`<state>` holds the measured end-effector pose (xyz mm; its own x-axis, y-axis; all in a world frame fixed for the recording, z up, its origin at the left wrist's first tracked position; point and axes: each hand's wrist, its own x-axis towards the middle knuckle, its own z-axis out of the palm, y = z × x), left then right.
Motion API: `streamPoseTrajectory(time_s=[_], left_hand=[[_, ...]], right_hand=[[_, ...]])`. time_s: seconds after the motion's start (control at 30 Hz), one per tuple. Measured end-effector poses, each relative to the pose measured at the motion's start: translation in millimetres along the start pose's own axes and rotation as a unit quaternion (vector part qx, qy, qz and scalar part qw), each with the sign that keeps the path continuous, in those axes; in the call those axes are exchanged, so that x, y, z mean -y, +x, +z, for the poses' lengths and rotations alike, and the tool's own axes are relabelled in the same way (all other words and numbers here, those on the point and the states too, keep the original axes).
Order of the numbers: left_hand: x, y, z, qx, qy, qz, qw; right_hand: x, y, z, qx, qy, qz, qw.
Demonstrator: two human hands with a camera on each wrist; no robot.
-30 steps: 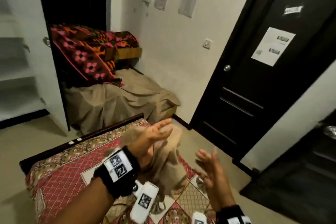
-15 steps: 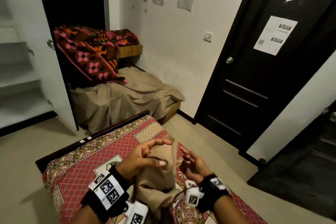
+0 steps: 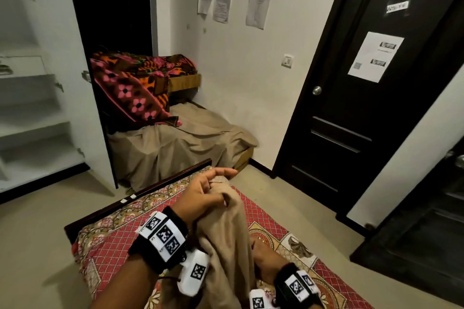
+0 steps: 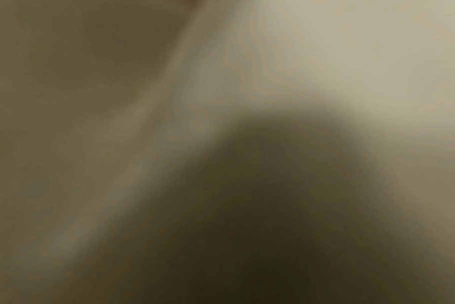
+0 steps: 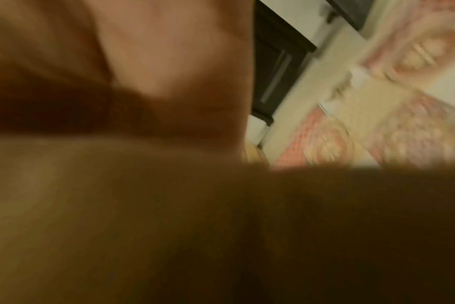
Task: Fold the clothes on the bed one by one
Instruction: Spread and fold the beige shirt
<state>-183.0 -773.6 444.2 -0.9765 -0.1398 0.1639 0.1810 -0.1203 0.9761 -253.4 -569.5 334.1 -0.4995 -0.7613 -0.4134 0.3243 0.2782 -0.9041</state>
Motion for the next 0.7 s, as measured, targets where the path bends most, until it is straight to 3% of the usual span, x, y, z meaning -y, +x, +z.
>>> streamPoseTrajectory(time_s=[0.1,0.2,0.3,0.43,0.57,0.6,0.7], left_hand=[[-4.7,-3.6,-1.3,-0.057,-0.01,0.056,0.997],[-5.4,-6.4,-5.1,-0.083,-0.016,0.089,0.992],[-3.4,-10.5,-20.7,-0.115,-0.052,0.086,0.988],[-18.0,-6.5,-30.6,-0.133,-0.06,0.051,0.988],[-51.7,11.0,-14.6,-0.078,-0.084,-0.064,0.991],[-64.3,20.3,-10.1,-0.075,-0.06,-0.065,0.993],[-108.8,54.4,3.4,-0.088,0.067,0.017,0.994]], right_hand=[[23.7,3.9,-11.1,0.008,-0.242,-0.014,0.97],[68.4,12.8,-44.1,-0.066,-0.401,-0.06,0.912],[147.1,3.5,-63.0,-0.189,-0.556,-0.165,0.792],[269.9,-56.8,-40.0,-0.265,-0.693,-0.253,0.621],[327.5,-105.9,-12.4,-0.295,-0.725,-0.359,0.509],[334.1,-114.4,-7.8,-0.298,-0.702,-0.411,0.5],[342.0,-133.8,-7.1,-0.252,-0.606,-0.5,0.565]])
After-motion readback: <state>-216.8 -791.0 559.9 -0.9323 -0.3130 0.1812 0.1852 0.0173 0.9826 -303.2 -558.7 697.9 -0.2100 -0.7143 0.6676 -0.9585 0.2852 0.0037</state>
